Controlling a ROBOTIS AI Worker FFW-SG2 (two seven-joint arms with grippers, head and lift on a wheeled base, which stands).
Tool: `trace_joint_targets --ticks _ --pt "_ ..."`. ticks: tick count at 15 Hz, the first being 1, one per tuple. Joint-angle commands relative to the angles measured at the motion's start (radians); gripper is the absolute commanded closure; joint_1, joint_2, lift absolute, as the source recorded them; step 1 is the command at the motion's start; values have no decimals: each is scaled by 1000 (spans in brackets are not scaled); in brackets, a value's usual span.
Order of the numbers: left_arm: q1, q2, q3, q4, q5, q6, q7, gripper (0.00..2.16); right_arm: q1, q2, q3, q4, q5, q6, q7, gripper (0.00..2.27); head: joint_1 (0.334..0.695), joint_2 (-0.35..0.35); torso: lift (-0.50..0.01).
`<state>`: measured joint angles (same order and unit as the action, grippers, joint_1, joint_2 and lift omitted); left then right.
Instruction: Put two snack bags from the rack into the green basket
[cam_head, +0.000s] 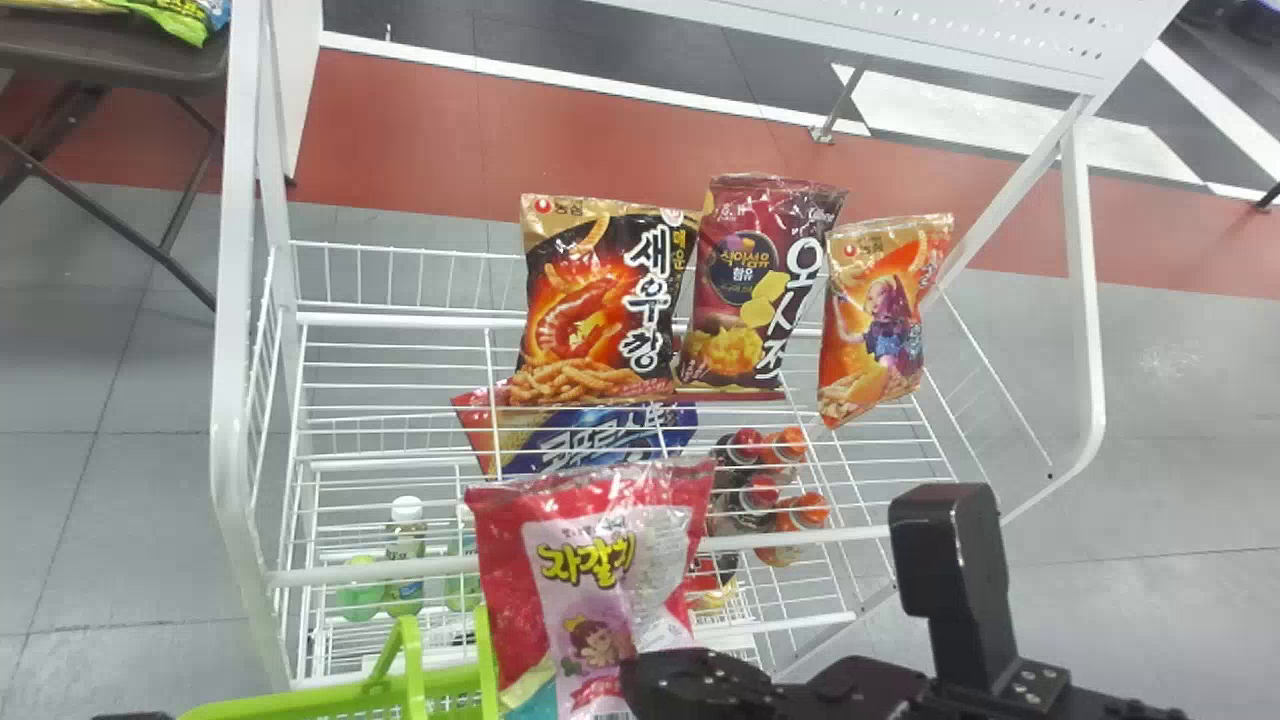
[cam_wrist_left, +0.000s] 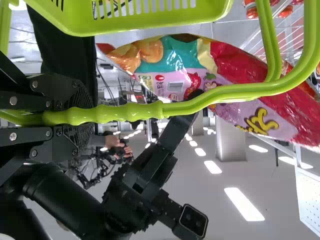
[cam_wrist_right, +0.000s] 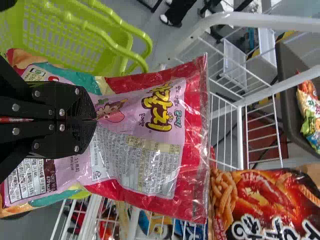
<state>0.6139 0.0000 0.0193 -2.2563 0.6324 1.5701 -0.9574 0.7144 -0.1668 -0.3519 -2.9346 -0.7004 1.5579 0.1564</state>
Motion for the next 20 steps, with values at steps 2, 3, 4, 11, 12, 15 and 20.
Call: trace_joint_targets --ticks 2,3,4,11,12,15,20 --pt "-10 -3 2 3 1 1 3 1470 -4 3 17 -1 -19 14 -61 2132 695 -350 -6" --pt "-11 -3 4 6 1 1 3 1470 -4 3 22 9 -19 14 -67 2132 695 -350 -6" --pt "-19 -3 4 15 1 1 3 1470 -3 1 30 25 -16 14 -75 2132 695 -350 -6" --pt "-31 -3 11 17 4 0 5 1470 13 -68 64 75 -34 14 -120 2132 695 -350 -6" --pt "-33 -3 11 17 4 0 6 1470 19 -72 85 75 -41 14 -120 2132 695 -350 -6" --pt "-34 -3 10 17 4 0 11 1470 51 -86 177 86 -42 14 -121 2132 695 -350 -6" --pt "-29 -3 7 6 6 1 9 1470 33 -100 294 186 1 14 -129 2132 695 -350 -6"
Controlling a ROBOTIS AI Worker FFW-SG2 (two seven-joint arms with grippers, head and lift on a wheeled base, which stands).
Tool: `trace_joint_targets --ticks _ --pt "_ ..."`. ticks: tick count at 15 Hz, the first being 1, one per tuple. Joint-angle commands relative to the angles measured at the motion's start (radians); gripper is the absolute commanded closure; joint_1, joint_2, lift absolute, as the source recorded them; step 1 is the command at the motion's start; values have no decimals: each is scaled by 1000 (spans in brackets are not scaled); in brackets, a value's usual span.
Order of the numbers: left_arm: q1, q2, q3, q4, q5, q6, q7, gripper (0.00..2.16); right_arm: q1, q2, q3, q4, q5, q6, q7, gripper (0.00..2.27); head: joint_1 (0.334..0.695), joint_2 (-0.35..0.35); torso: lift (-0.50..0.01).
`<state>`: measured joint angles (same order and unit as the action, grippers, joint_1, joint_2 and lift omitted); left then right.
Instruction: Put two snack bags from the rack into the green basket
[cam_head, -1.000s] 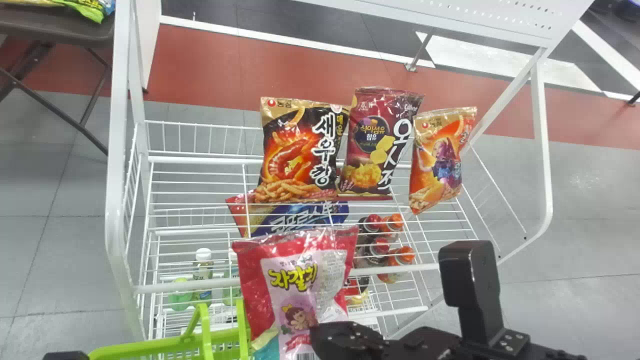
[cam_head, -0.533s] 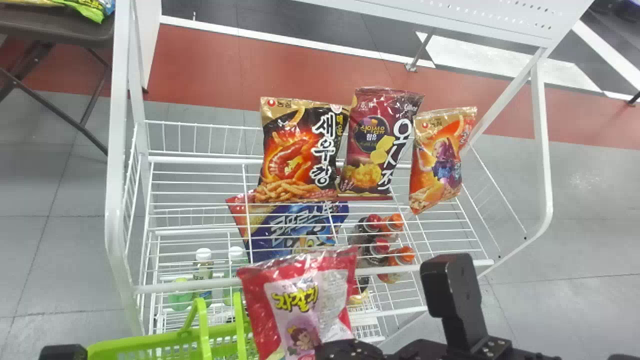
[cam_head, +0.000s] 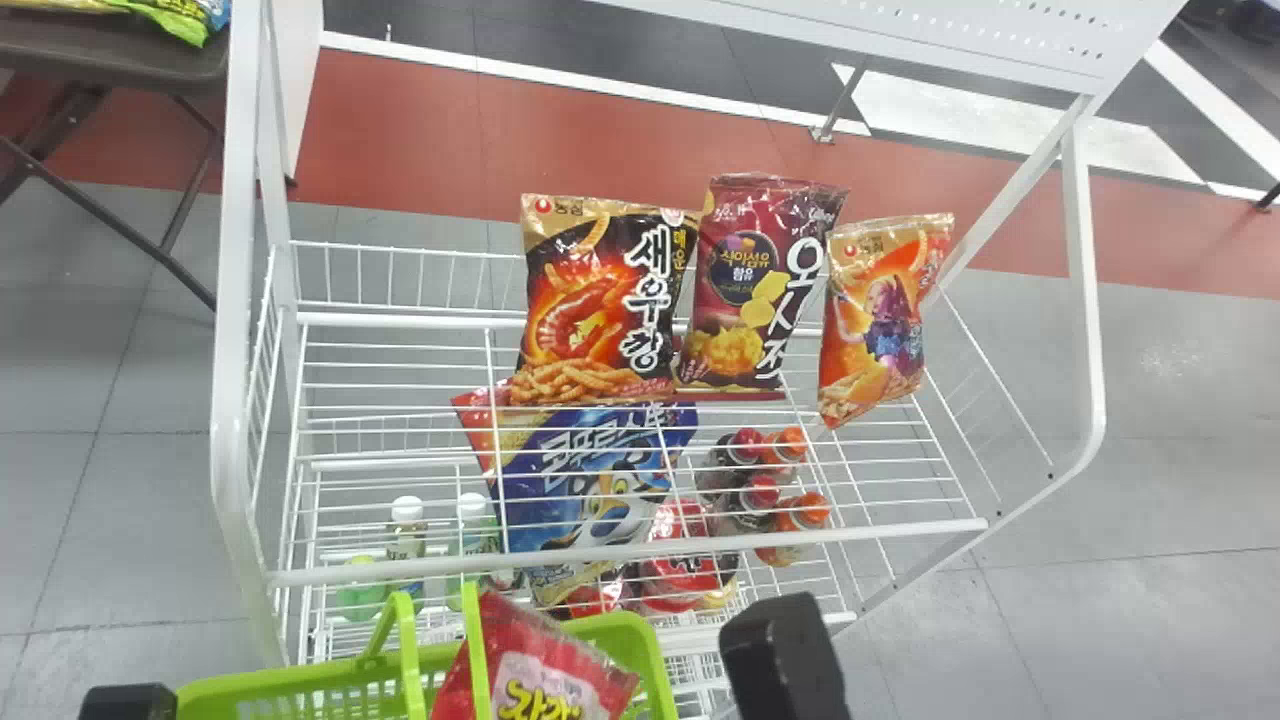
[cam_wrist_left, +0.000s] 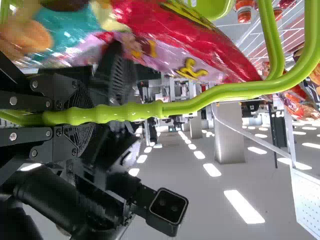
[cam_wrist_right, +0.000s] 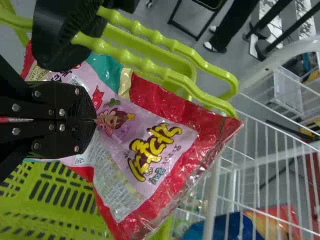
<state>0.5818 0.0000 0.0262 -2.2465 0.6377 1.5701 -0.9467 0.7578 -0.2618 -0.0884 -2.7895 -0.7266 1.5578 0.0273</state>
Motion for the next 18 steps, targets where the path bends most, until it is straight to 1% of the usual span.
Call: trace_joint_targets --ticks 1,2,3,4,5,6,8,11,12,14,15,16,18 --pt "6 -3 3 -5 0 1 -4 1470 -17 -8 44 70 49 14 0 2128 695 -350 -6" --pt "6 -3 3 -7 0 1 -7 1470 -20 -10 64 94 88 14 0 2118 695 -350 -6" --pt "6 -3 3 -8 0 1 -7 1470 -20 -11 68 107 104 14 0 2007 695 -350 -6" --pt "6 -3 3 -8 0 1 -7 1470 -21 -17 68 107 108 14 0 1413 695 -350 -6" --pt "6 -3 3 -7 0 1 -4 1470 -21 -19 61 96 108 14 -1 252 695 -350 -6" --pt "4 -3 3 -7 0 1 -4 1470 -21 -19 53 85 108 14 -14 -2 695 -350 -6" --pt "4 -3 3 -5 0 1 -4 1470 -20 -19 24 48 134 14 -21 22 695 -350 -6" --pt "4 -3 5 -2 0 1 -3 1470 -20 -10 -56 -13 130 14 -15 49 695 -350 -6" --pt "6 -3 8 -1 2 1 -3 1470 -20 -7 -80 -16 124 14 19 49 695 -350 -6" --pt "7 -3 8 1 2 0 -4 1470 -5 19 -134 -19 141 14 88 63 695 -350 -6" --pt "7 -3 8 1 2 0 -7 1470 -3 33 -140 -4 196 14 126 66 695 -350 -6" --pt "10 -3 11 1 2 0 -11 1470 -3 47 -151 21 220 0 166 70 695 -350 -6" --pt "12 -3 17 1 2 -3 -14 1470 -15 69 -189 122 248 -331 218 76 695 -350 -6"
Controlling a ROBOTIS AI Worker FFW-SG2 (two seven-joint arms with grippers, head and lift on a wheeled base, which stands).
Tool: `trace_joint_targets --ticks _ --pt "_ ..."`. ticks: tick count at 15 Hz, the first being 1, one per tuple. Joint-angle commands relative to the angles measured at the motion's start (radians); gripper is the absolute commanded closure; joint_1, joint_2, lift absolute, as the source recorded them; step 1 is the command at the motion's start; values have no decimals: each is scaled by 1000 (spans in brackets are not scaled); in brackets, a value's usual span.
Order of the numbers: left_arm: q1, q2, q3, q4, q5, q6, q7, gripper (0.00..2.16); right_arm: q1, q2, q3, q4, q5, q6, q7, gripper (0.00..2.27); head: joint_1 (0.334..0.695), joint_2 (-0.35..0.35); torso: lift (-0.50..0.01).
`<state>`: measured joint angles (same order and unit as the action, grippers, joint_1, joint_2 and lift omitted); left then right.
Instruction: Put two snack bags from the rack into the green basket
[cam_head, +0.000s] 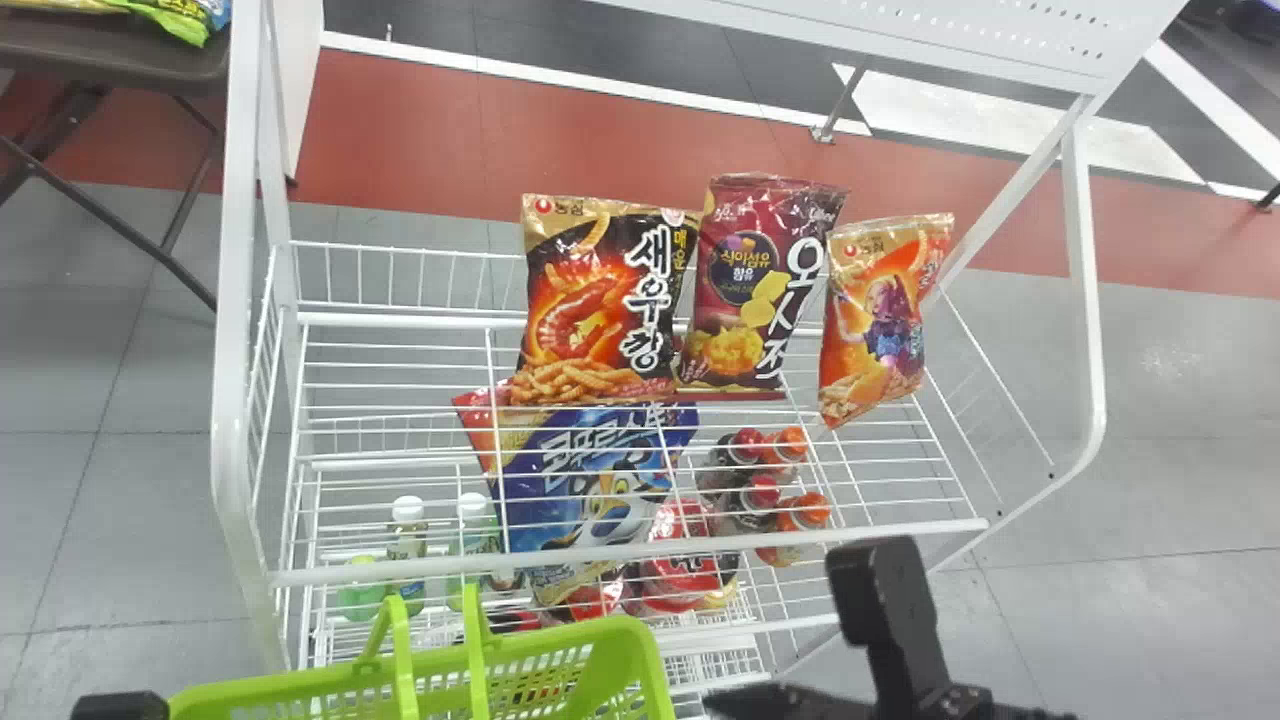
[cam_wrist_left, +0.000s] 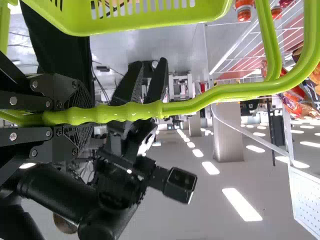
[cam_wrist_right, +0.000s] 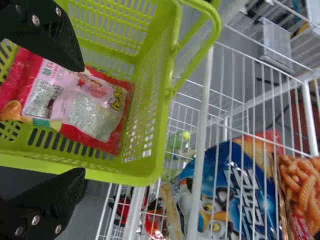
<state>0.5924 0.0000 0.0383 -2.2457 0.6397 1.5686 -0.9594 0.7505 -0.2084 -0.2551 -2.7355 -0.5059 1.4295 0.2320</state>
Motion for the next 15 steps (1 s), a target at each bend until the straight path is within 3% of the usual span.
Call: trace_joint_targets --ticks 1,3,6,12,15 --pt "1 -3 5 -2 0 -2 -2 1470 -17 20 -27 119 56 -378 24 80 695 -350 -6" --pt "1 -3 5 -5 0 -2 -2 1470 -40 26 -36 234 113 -761 36 80 695 -350 -6" --pt "0 -3 3 -6 -2 -2 1 1470 -97 24 -58 389 153 -1145 33 80 695 -350 -6" --pt "0 -3 -8 -12 -11 -2 8 1470 -385 27 -78 677 316 -1145 27 53 695 -350 -6" --pt "0 -3 -5 -12 -11 3 7 1470 -494 26 -136 820 329 -1133 29 63 695 -350 -6"
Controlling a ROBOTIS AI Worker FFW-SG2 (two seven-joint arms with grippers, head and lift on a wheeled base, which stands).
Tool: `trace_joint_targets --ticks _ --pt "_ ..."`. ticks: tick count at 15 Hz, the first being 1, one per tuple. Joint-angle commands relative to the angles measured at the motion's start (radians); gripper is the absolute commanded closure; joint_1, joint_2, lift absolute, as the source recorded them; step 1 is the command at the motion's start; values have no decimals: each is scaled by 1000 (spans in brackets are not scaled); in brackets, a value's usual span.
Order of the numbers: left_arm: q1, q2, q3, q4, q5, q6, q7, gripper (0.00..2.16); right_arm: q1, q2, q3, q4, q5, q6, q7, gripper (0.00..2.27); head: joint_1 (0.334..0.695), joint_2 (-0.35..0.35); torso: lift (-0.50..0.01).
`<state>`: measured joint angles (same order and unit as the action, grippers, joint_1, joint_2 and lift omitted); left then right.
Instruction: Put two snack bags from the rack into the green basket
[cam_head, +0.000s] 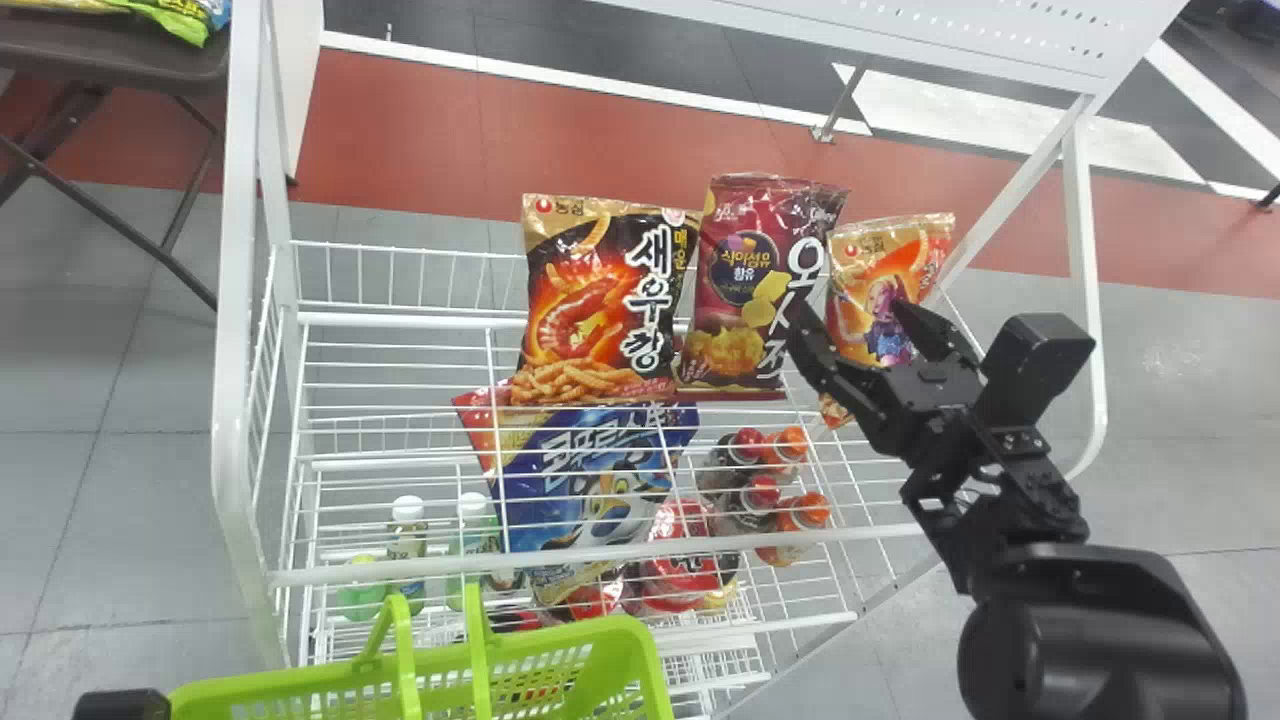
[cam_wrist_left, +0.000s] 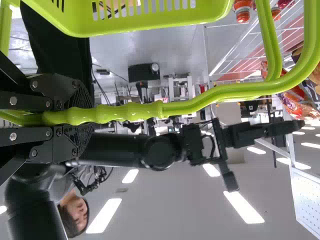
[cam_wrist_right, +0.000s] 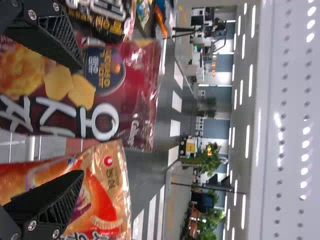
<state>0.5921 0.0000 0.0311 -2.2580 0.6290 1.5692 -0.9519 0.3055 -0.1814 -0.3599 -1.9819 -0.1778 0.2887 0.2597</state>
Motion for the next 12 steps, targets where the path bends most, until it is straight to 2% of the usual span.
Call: trace_joint_targets --ticks 1,5,7,12 --pt "0 -3 4 1 0 2 -1 1470 -80 -4 -70 110 -6 11 10 63 695 -350 -6" --pt "-3 -3 3 0 -2 2 9 1470 -152 -61 -123 278 -37 11 47 63 695 -350 -6" --pt "-11 -3 -5 -2 -3 2 15 1470 -184 -82 -129 342 -35 11 95 63 695 -350 -6" --pt "-17 -3 -11 -2 -6 2 24 1470 -307 -92 -111 433 27 128 176 127 695 -350 -6"
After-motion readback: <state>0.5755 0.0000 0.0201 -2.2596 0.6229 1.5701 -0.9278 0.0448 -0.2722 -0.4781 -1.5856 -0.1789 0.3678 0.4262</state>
